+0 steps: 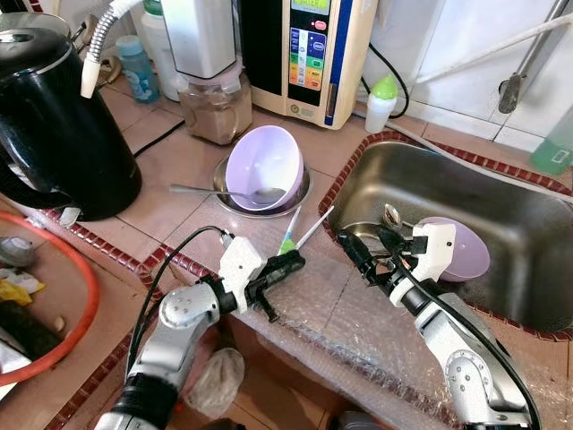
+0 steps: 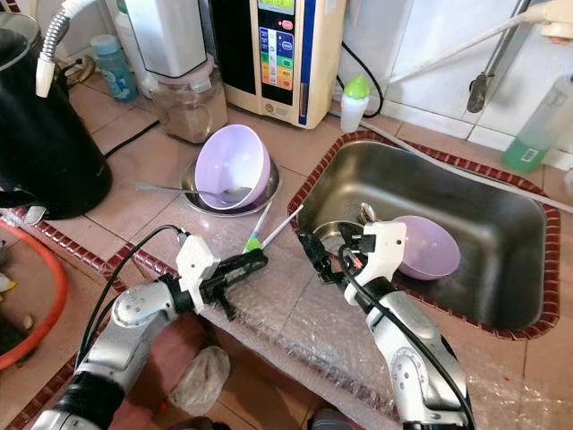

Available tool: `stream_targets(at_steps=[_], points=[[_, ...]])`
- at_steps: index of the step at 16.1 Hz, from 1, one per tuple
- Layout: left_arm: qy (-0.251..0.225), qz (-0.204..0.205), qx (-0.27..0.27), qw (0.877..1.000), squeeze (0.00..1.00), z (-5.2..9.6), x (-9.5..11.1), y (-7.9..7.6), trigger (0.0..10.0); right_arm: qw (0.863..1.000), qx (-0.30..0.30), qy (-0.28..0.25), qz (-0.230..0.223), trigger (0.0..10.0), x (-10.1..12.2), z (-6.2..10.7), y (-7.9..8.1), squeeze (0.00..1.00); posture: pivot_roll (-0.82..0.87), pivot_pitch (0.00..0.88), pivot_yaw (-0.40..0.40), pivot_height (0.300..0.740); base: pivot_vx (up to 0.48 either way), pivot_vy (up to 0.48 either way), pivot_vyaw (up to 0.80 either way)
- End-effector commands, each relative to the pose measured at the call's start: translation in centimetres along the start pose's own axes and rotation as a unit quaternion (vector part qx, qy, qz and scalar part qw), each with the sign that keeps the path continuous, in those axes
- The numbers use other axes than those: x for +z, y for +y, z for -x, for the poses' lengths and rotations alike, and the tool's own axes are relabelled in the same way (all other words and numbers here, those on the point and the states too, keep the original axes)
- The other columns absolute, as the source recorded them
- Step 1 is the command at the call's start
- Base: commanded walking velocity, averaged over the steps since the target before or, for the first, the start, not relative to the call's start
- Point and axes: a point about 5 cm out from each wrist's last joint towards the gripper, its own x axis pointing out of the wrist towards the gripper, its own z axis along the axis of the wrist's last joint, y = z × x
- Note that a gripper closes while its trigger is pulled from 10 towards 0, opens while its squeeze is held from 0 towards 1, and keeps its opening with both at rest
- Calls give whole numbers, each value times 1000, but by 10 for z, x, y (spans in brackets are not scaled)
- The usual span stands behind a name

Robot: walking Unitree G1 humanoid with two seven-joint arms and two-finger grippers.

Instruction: Kitchen organization

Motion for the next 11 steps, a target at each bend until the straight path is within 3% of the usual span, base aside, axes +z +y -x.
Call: stream_targets(at_steps=[1,3,5,6,7,8,11], points=[[45,31,-19,998,0,7,-20,-11,0,1000,-4,10,-20,10000,-2,-4,-1,0,-161,41,1,740,0,0,0],[47,25,-22,998,0,7,-21,-15,0,999,8,22,-27,10000,-3,-14,2,0,-148,51,-11,740,0,0,0],[40,5,8,999,0,6,-16,-11,0,999,18,15,-22,10000,3,-21,4,0,-136,58,-18,740,0,0,0],[33,1,51,998,0,9,-11,-2,3412,1000,14,8,-22,10000,6,-20,2,0,-131,60,-19,740,0,0,0],[21,1,84,996,502,14,-5,3,10000,1000,7,3,-19,10000,7,-18,0,0,-124,62,-19,740,0,0,0],[10,2,104,995,1000,16,-1,5,10000,1000,-4,-2,-1,10000,7,-17,-2,0,-124,62,-19,740,0,0,0],[-2,9,137,991,1000,22,5,0,10000,999,-15,-13,37,10000,7,-16,2,0,-118,65,-18,740,0,0,0]])
